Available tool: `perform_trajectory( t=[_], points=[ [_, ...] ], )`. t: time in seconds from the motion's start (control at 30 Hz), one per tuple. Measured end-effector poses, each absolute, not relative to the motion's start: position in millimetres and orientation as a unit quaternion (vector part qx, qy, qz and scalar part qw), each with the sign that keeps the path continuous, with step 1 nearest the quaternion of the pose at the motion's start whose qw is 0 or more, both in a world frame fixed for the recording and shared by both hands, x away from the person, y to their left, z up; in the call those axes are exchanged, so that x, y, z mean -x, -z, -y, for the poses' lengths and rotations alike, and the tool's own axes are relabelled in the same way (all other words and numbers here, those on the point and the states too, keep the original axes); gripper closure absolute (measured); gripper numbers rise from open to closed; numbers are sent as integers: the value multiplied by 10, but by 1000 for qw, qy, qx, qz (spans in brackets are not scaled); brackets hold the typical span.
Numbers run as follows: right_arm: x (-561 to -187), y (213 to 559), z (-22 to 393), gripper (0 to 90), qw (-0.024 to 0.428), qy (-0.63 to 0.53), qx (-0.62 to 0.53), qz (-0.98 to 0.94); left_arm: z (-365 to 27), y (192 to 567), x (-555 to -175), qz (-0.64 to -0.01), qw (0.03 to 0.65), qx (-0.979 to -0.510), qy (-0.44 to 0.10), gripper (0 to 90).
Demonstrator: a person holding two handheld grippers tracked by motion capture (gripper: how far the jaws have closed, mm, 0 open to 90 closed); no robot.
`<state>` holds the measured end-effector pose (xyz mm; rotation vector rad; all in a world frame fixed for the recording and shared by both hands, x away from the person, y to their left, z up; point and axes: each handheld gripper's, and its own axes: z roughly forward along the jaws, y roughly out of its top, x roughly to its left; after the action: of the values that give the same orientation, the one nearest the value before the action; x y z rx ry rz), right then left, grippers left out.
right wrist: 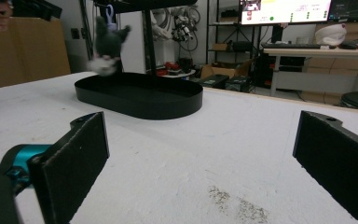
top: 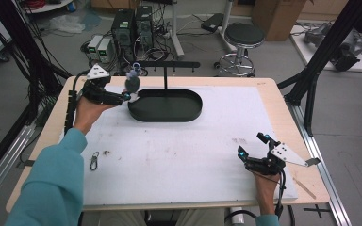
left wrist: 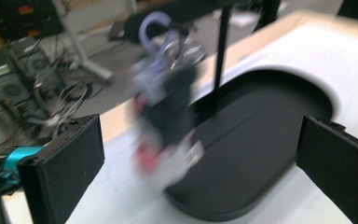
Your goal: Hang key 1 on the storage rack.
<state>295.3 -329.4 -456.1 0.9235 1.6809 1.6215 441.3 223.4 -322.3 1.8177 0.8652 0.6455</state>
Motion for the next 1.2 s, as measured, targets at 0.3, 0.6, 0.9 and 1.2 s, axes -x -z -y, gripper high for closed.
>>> perform_trajectory(
  t=[0.3,0.6,0.9,1.2],
  points=[
    [-2952,4560,3295,26,307,-614,-354,-635,-2477,3195,-3733,-309,559,-714,-287,17],
    [-2953,4560,3295,26,307,-614,-354,-635,-2689,3386,-3209,-303,586,-691,-294,17],
    [-2952,4561,3294,26,309,-614,-352,-635,-2836,3646,-2975,-304,602,-670,-309,17],
    [-2955,4561,3295,26,311,-614,-348,-636,-2884,3763,-2906,-300,601,-671,-312,17]
  ],
)
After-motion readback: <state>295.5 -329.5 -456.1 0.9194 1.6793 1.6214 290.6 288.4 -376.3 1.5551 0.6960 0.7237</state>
